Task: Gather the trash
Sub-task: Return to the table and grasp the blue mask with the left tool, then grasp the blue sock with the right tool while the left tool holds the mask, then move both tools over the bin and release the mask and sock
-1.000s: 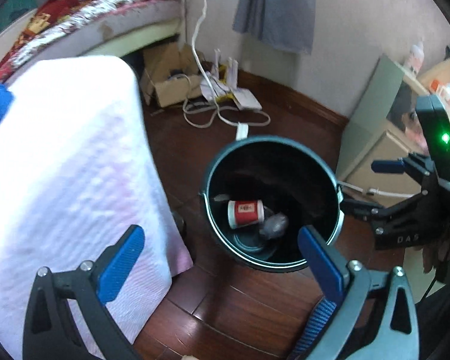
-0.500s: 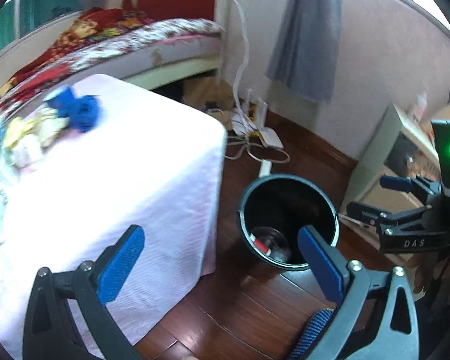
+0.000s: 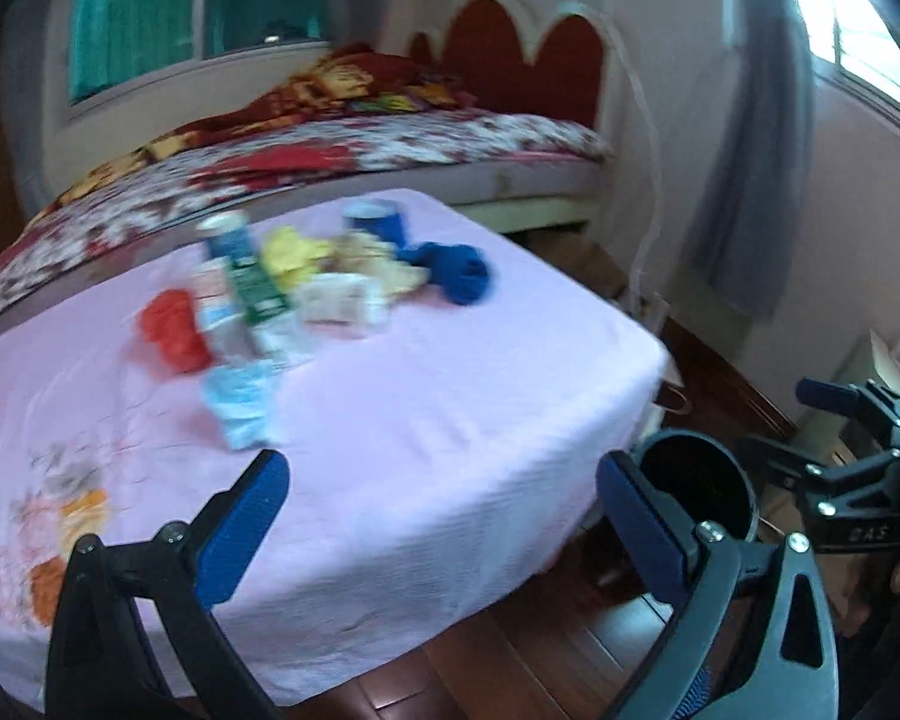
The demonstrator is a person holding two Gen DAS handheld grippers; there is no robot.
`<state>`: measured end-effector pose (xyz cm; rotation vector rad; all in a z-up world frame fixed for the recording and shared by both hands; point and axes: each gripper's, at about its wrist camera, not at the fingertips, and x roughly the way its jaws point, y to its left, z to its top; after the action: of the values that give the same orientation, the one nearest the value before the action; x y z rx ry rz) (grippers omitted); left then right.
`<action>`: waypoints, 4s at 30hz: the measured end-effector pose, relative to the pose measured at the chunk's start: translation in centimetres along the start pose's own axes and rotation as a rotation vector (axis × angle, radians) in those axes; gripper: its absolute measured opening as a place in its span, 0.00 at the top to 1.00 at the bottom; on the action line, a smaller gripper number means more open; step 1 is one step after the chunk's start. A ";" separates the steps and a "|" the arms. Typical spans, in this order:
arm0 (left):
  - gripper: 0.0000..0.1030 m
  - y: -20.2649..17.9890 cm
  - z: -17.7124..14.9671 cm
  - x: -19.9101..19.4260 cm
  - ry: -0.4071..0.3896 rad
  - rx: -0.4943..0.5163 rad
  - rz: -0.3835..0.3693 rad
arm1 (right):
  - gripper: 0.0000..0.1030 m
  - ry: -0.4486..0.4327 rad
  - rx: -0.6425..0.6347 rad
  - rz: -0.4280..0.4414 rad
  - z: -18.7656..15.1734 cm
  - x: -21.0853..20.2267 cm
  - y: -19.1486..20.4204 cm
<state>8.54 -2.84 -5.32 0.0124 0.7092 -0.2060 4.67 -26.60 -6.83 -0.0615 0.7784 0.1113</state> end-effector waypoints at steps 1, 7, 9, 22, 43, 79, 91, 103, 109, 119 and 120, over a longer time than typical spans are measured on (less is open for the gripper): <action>0.01 1.1 -0.1 0.0 0.004 -0.018 0.004 | 0.00 -0.005 -0.012 -0.002 0.2 0.1 0.6; 0.20 6.5 -0.2 1.1 0.023 -0.104 0.096 | 0.00 -0.030 -0.051 0.034 3.0 1.6 4.2; 0.26 7.8 -0.2 2.0 0.035 -0.130 0.109 | 0.00 -0.037 -0.069 0.041 4.1 2.6 5.6; 0.41 11.5 0.5 10.8 0.122 -0.178 0.142 | 0.01 -0.006 -0.074 0.071 10.2 13.0 7.6; 0.79 13.0 1.2 12.2 0.090 -0.214 0.110 | 0.63 0.127 -0.041 0.095 16.2 24.5 6.8; 0.80 -1.1 1.5 3.6 0.005 0.050 -0.066 | 0.63 -0.078 0.100 0.042 3.9 0.9 -0.4; 0.80 -11.0 0.8 4.1 0.030 0.188 -0.200 | 0.63 -0.069 0.218 -0.067 -1.5 -3.1 -9.0; 0.80 -18.7 -0.7 6.6 0.087 0.279 -0.301 | 0.63 -0.025 0.307 -0.158 -6.1 -3.8 -16.2; 0.80 -21.5 -1.7 8.6 0.134 0.313 -0.343 | 0.63 0.010 0.333 -0.184 -8.3 -3.1 -18.8; 0.80 -25.0 -3.9 12.9 0.250 0.358 -0.401 | 0.63 0.100 0.341 -0.189 -11.3 0.0 -21.5; 0.80 -25.2 -4.0 13.2 0.257 0.359 -0.402 | 0.63 0.108 0.337 -0.188 -11.3 0.3 -21.5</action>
<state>10.88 -29.60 -15.41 0.2443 0.9187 -0.7258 -0.39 -49.00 -14.79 0.1805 0.8864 -0.2032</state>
